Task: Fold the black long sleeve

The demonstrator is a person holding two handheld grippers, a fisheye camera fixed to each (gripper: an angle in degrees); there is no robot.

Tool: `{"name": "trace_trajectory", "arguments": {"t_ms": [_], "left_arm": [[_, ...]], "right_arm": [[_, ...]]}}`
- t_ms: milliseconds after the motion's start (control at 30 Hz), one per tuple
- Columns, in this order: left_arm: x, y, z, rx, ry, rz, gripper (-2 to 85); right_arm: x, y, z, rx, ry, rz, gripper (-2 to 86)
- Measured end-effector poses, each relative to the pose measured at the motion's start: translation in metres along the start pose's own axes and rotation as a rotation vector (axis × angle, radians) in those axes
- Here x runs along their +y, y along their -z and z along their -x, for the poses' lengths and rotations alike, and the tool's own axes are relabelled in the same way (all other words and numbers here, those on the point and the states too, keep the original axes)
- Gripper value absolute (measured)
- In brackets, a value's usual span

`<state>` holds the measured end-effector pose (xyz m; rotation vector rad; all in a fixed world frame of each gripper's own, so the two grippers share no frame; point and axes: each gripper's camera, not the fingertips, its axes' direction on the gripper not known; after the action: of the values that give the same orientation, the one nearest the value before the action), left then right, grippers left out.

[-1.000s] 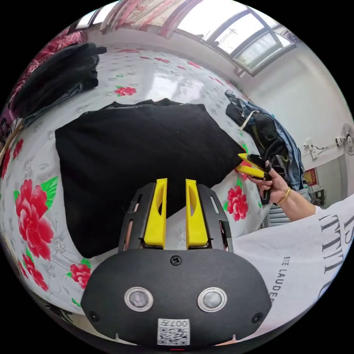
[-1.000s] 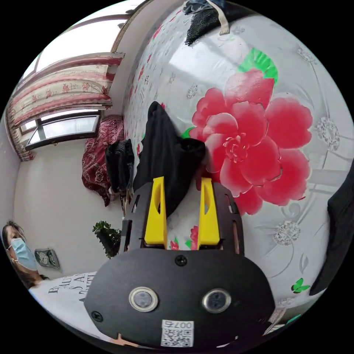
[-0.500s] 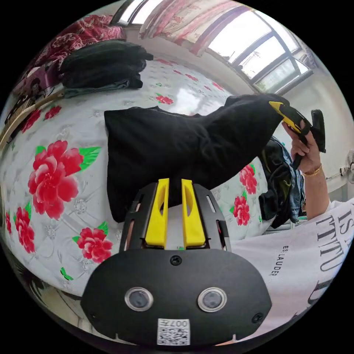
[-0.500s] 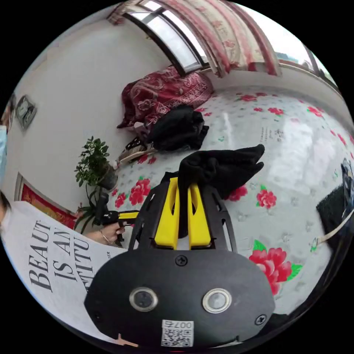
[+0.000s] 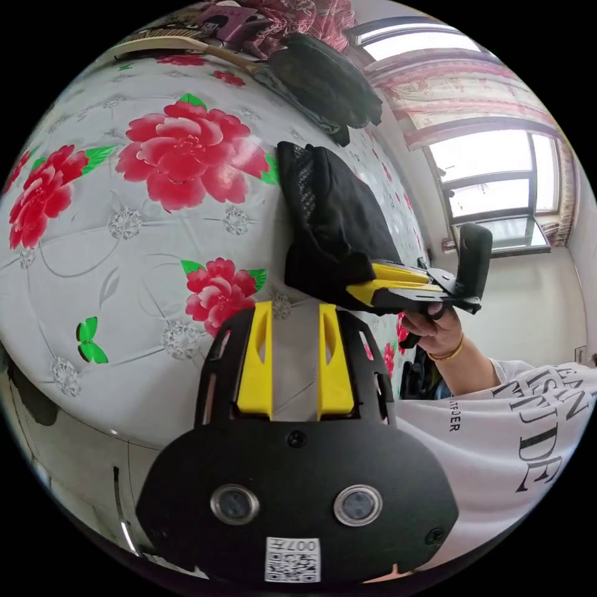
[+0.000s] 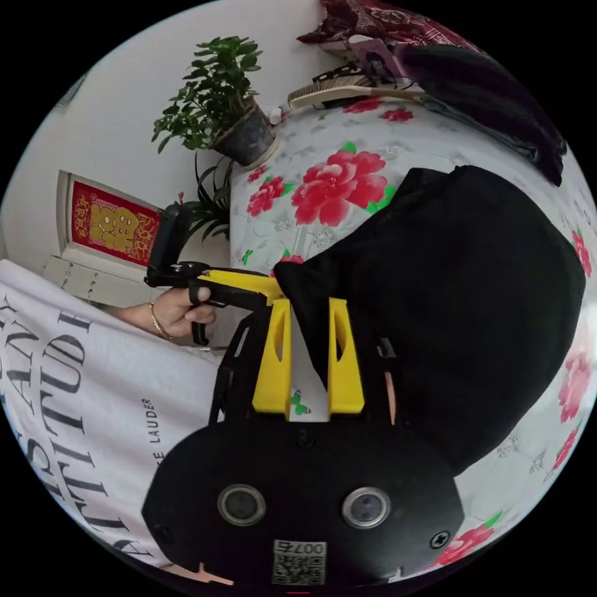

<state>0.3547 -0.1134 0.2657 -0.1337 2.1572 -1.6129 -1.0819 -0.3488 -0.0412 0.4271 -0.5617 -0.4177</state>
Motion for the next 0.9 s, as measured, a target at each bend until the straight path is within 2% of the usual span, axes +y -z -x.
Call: {"name": "trace_trajectory", "arguments": {"t_ms": [100,167,200,267,367,400,467,533,733,900], "left_arm": [[-0.008,-0.001,0.013,0.075,-0.014,-0.001,13.0],[-0.018,-0.006,0.020,0.151,-0.029,0.015,14.7],[-0.021,-0.008,0.022,0.174,-0.034,0.017,15.1],[-0.032,-0.016,0.026,0.233,-0.045,0.033,16.1],[-0.046,-0.033,0.027,0.236,-0.072,0.097,15.3],[-0.049,-0.038,0.028,0.235,-0.072,0.115,14.9],[-0.059,-0.053,0.027,0.215,-0.076,0.171,11.7],[-0.066,-0.063,0.020,0.159,-0.106,0.212,9.8],[-0.102,-0.118,-0.027,0.089,-0.271,0.327,7.1],[-0.164,-0.177,-0.078,0.058,-0.391,0.343,6.9]], "right_arm": [[0.019,0.067,-0.005,-0.038,0.001,-0.204,8.8],[0.051,0.113,-0.032,0.025,-0.152,-0.360,10.0],[0.062,0.121,-0.043,0.041,-0.211,-0.389,10.3],[0.106,0.130,-0.089,0.071,-0.488,-0.426,11.5],[0.144,0.113,-0.125,-0.018,-0.694,-0.397,11.7],[0.147,0.107,-0.129,-0.042,-0.709,-0.381,11.4],[0.161,0.092,-0.146,-0.258,-0.747,-0.430,9.6],[0.172,0.091,-0.155,-0.311,-0.797,-0.489,7.4],[0.169,0.122,-0.152,-0.056,-0.761,-0.578,3.2],[0.187,0.155,-0.200,-0.127,-0.853,-0.786,4.2]]}}
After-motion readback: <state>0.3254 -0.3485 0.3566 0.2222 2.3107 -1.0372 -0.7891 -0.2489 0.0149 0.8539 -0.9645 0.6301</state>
